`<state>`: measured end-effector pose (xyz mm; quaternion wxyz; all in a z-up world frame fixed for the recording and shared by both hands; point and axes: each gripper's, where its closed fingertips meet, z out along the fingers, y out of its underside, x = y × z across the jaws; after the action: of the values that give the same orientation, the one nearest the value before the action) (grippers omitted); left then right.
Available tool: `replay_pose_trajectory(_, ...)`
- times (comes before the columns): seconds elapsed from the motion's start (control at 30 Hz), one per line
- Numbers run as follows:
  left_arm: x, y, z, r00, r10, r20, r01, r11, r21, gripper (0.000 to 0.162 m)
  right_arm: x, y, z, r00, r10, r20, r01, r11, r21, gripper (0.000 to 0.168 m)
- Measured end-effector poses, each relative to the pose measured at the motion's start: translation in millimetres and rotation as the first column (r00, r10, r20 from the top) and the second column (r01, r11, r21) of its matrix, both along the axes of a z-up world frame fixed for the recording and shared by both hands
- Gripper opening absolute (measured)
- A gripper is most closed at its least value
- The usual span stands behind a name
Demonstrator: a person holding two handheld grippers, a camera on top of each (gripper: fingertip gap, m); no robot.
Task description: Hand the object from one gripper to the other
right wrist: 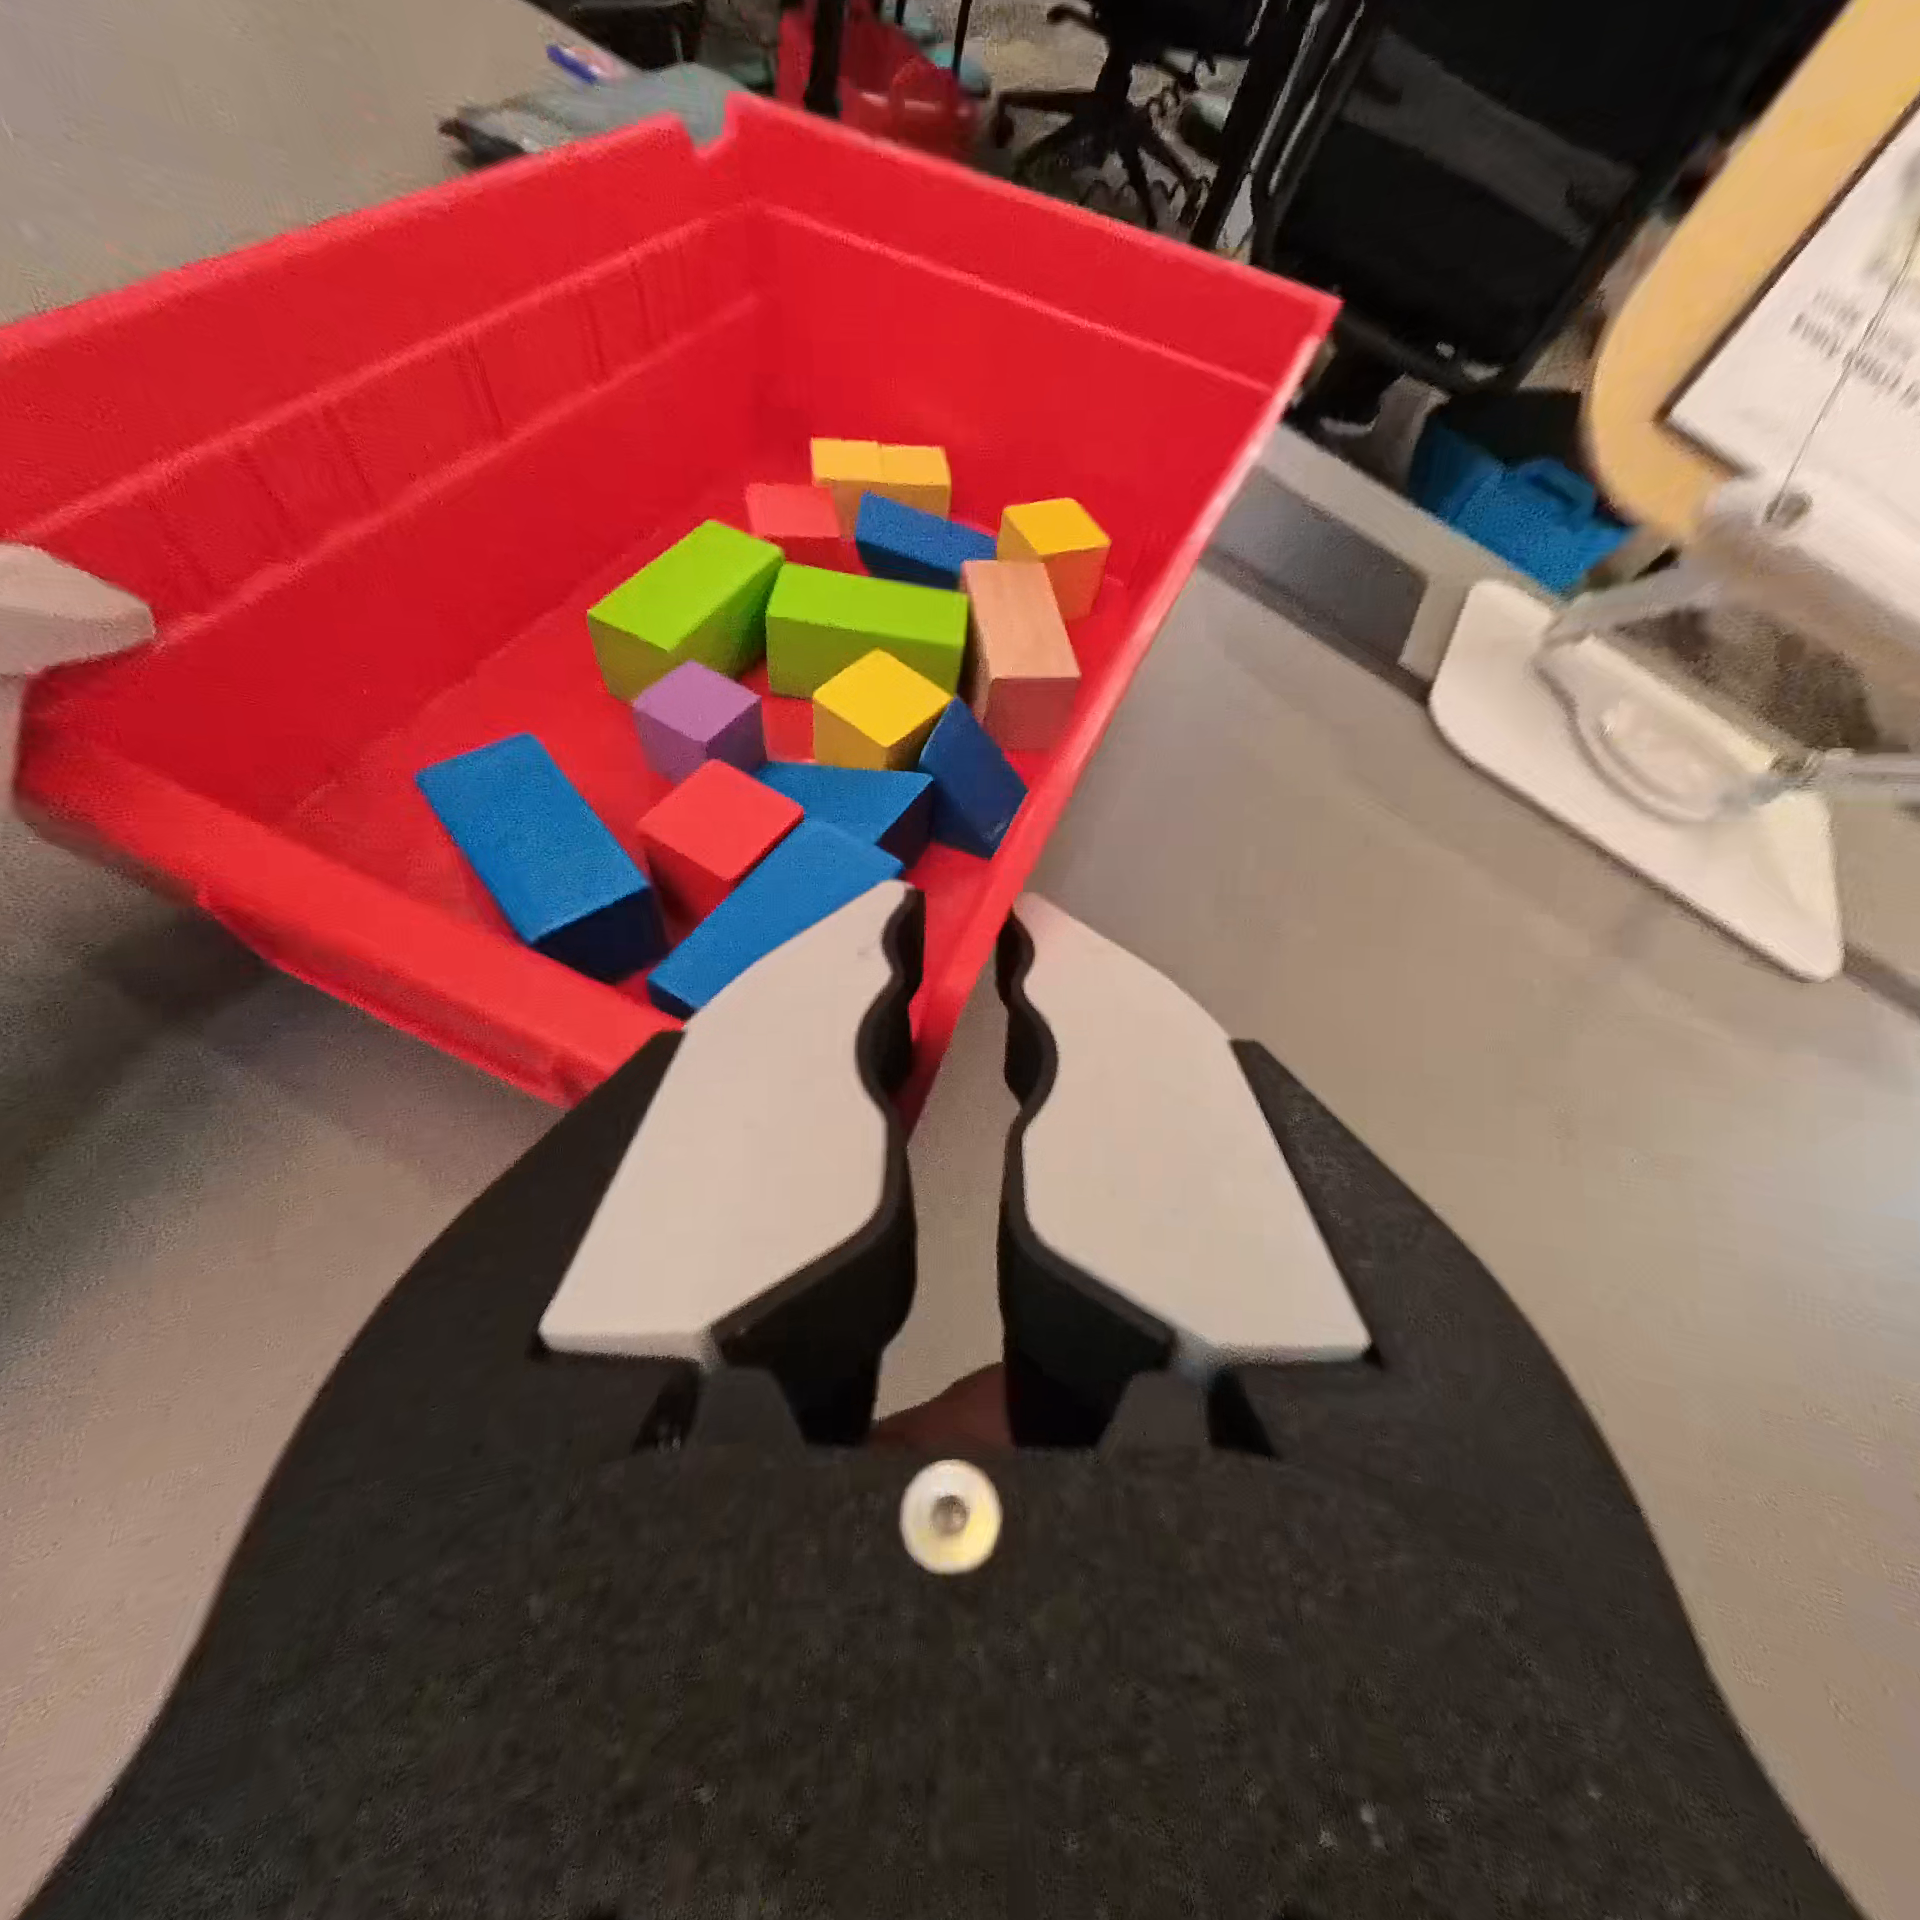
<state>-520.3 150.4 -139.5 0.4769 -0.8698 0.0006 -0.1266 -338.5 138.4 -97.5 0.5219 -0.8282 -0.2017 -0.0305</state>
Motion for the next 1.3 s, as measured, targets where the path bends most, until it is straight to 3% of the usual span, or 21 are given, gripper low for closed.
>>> replay_pose_trajectory(0.13,-1.7,-6.9,-10.0,0.989,0.024,0.146,-0.016,0.998,-0.055,0.003,-25.1,26.0,52.3,0.966,0.047,0.254,-0.066,0.996,0.066,0.007)
replay_pose_trajectory(0.23,-1.7,-7.9,-11.7,0.985,0.016,0.174,-0.002,0.997,-0.08,0.003,-29.0,29.0,57.8,0.955,0.046,0.294,-0.077,0.993,0.093,0.006)
replay_pose_trajectory(0.37,3.5,-5.0,-4.5,1.0,-0.018,-0.01,0.017,0.998,-0.064,0.002,0.9,16.8,16.0,0.998,0.011,0.065,-0.01,1.0,-0.016,0.009)
replay_pose_trajectory(0.5,9.9,-0.5,0.4,0.984,-0.062,-0.168,0.052,0.997,-0.062,0.002,15.8,-5.4,-24.4,0.992,-0.058,-0.113,0.049,0.995,-0.085,0.012)
replay_pose_trajectory(0.67,24.5,-6.4,15.3,0.956,-0.093,-0.279,0.096,0.995,-0.002,0.002,30.7,-11.9,-30.0,0.951,-0.14,-0.276,0.121,0.989,-0.085,0.009)
replay_pose_trajectory(0.83,45.0,-14.6,67.8,0.888,-0.074,-0.453,0.177,0.966,0.188,0.004,42.5,-15.3,-39.7,0.896,-0.174,-0.41,0.118,0.98,-0.159,0.008)
replay_pose_trajectory(0.97,33.3,-5.0,37.2,0.915,-0.103,-0.391,0.136,0.989,0.058,0.002,36.6,-12.0,-33.1,0.923,-0.135,-0.36,0.095,0.987,-0.126,0.009)
replay_pose_trajectory(1.07,33.5,-8.0,30.2,0.929,-0.116,-0.352,0.156,0.984,0.085,0.003,38.3,-7.8,-33.2,0.931,-0.139,-0.338,0.107,0.988,-0.112,0.008)
replay_pose_trajectory(1.17,35.5,-4.8,46.8,0.929,-0.109,-0.354,0.174,0.972,0.158,0.004,37.0,-8.1,-35.7,0.926,-0.136,-0.353,0.106,0.989,-0.104,0.008)
replay_pose_trajectory(1.3,60.2,1.0,101.3,0.896,-0.137,-0.422,0.275,0.918,0.286,0.009,32.2,-16.3,-51.6,0.881,-0.137,-0.453,0.055,0.98,-0.189,0.011)
